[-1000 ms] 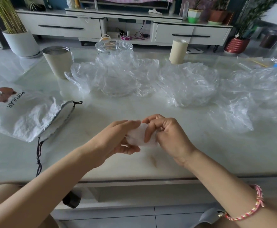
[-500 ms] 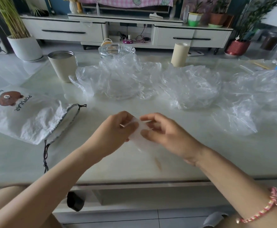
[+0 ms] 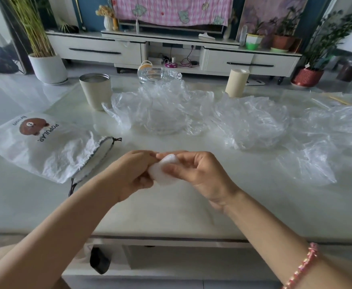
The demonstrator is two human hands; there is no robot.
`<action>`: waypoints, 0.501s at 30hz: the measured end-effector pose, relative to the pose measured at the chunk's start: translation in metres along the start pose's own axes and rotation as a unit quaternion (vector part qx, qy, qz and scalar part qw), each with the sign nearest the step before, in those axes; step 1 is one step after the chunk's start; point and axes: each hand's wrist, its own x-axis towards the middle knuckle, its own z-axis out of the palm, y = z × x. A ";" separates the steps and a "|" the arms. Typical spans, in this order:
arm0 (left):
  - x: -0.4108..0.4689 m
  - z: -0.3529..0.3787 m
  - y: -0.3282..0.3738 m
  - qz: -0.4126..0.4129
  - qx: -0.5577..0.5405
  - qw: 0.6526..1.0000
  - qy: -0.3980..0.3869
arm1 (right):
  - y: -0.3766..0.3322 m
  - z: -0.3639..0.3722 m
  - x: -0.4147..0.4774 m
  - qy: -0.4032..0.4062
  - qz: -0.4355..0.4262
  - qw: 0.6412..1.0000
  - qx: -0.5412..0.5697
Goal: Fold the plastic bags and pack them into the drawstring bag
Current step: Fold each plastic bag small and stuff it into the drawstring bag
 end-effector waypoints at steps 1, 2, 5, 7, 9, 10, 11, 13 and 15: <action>0.000 -0.008 -0.003 0.094 0.139 0.983 0.074 | 0.000 0.004 0.003 0.017 0.004 1.000 0.016; -0.001 -0.015 -0.007 0.192 0.283 0.925 0.164 | 0.002 0.008 0.006 0.034 0.007 0.999 0.014; -0.001 -0.048 -0.011 0.251 0.506 0.776 0.282 | 0.007 0.019 0.018 0.057 0.017 0.998 -0.038; 0.006 -0.068 -0.021 0.142 0.556 0.775 0.265 | 0.013 0.024 0.023 0.046 0.034 0.997 -0.044; 0.012 -0.088 -0.036 0.074 0.579 0.774 0.244 | 0.018 0.033 0.028 0.029 0.028 0.998 -0.055; 0.014 -0.096 -0.042 0.074 0.581 0.774 0.242 | 0.020 0.037 0.031 0.028 0.011 0.996 -0.086; 0.014 -0.102 -0.047 0.085 0.583 0.771 0.242 | 0.022 0.042 0.033 0.035 -0.012 0.992 -0.124; 0.012 -0.109 -0.052 0.112 0.584 0.766 0.246 | 0.023 0.050 0.036 0.057 -0.051 0.984 -0.158; 0.008 -0.116 -0.055 0.142 0.574 0.764 0.259 | 0.025 0.059 0.038 0.078 -0.062 0.986 -0.134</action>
